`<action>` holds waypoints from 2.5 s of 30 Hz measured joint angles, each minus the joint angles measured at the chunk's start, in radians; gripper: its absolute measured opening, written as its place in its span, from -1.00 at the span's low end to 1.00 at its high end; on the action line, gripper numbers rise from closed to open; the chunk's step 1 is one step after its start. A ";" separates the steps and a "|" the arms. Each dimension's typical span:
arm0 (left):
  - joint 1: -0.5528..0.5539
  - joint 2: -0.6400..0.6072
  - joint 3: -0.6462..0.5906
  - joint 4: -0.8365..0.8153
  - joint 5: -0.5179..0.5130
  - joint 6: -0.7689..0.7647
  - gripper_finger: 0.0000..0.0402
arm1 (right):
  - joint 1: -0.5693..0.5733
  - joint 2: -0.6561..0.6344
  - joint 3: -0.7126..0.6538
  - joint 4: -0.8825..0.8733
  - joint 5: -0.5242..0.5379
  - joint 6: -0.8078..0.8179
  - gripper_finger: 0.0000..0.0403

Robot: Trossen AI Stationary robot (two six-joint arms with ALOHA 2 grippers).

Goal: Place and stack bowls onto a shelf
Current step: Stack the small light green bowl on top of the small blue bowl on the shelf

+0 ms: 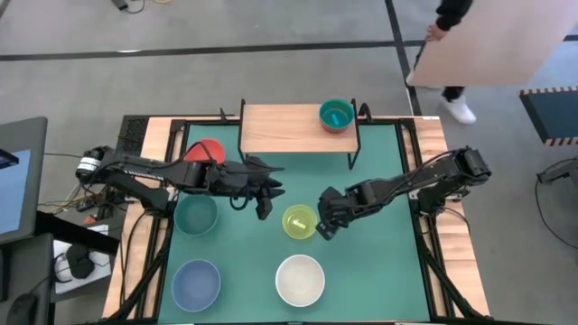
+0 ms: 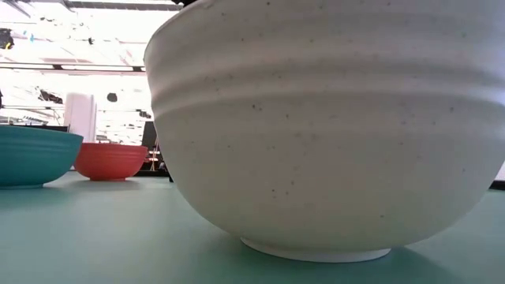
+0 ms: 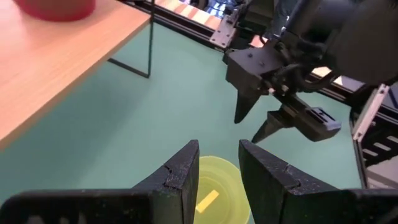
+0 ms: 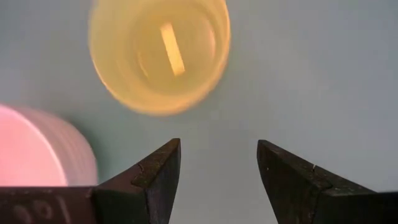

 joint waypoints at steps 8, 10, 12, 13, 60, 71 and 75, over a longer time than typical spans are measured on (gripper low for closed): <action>-0.118 0.000 0.000 -0.013 -0.136 -0.053 -0.51 | 0.031 0.000 0.000 -0.014 0.063 0.055 0.19; -0.135 0.000 0.000 -0.014 -0.159 -0.054 -0.51 | 0.049 0.000 0.000 -0.051 0.088 0.071 0.19; -0.141 0.000 0.000 -0.024 -0.165 -0.055 -0.52 | 0.062 0.000 0.000 -0.107 0.089 0.055 0.19; -0.142 0.000 0.000 -0.028 -0.165 -0.055 -0.52 | 0.066 0.000 0.000 -0.144 0.089 0.050 0.19; 0.031 -0.240 -0.367 0.267 0.378 0.376 -0.51 | 0.165 -0.015 -0.141 0.119 -0.164 0.598 0.19; 0.048 -0.270 -0.366 0.273 0.223 0.334 -0.46 | 0.094 -0.015 -0.139 0.173 -0.110 0.521 0.19; 0.064 -0.299 -0.366 0.267 0.210 0.302 -0.35 | 0.081 -0.015 -0.138 0.190 -0.147 0.530 0.19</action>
